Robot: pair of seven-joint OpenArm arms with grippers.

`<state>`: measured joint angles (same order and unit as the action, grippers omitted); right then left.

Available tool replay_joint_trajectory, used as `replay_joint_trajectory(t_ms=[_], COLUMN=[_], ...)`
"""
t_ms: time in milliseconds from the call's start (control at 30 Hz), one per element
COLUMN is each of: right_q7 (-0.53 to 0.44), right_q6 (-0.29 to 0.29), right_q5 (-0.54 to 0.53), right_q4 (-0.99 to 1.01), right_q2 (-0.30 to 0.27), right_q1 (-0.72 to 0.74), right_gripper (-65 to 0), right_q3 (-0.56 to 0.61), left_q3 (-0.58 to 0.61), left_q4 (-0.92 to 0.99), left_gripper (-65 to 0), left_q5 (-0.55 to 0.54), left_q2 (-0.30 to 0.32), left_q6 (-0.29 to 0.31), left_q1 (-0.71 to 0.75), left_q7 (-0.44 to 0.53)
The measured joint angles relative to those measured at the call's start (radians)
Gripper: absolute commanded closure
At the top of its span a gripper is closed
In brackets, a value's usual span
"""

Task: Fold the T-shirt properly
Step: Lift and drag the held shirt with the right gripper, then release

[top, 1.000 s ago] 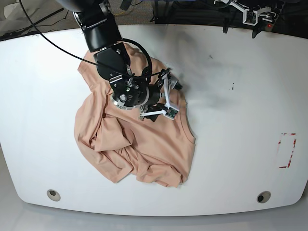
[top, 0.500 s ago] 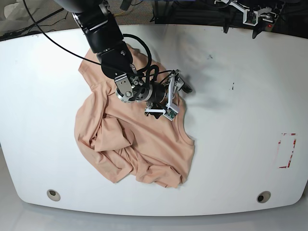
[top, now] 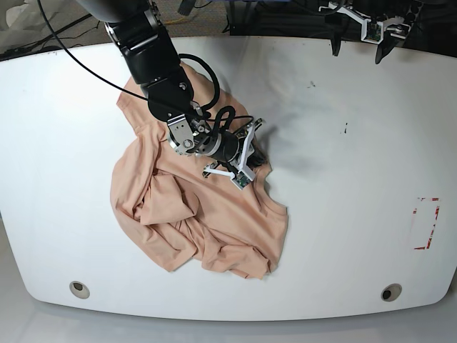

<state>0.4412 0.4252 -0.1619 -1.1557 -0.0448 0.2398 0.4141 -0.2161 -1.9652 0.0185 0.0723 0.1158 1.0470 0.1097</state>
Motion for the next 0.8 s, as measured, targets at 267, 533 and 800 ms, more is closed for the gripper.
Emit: replay_joint_trajectory(t_ms=[267,533,800], right_q7=[0.095,0.163,0.192], right_q6=[-0.009,-0.004,0.009], right_q5=[0.022,0.021,0.013], right_q4=[-0.057,-0.223,-0.238], right_q2=[-0.004,-0.001,-0.009], right_q1=[0.020,0.093,0.261], right_gripper=[-0.2,-0.2,-0.2], right_q3=[0.002,0.002,0.000], left_q3=[0.000,-0.002,-0.002], left_q4=[0.000,0.002,0.003], left_gripper=[-51.8,-51.8,-51.8], left_q5=[0.000,0.000,0.001], left_q2=[0.019,0.029,0.031], left_q6=[0.002,0.004,0.003], left_q1=[0.000,-0.003,-0.055], left_q7=[0.000,0.000,0.003])
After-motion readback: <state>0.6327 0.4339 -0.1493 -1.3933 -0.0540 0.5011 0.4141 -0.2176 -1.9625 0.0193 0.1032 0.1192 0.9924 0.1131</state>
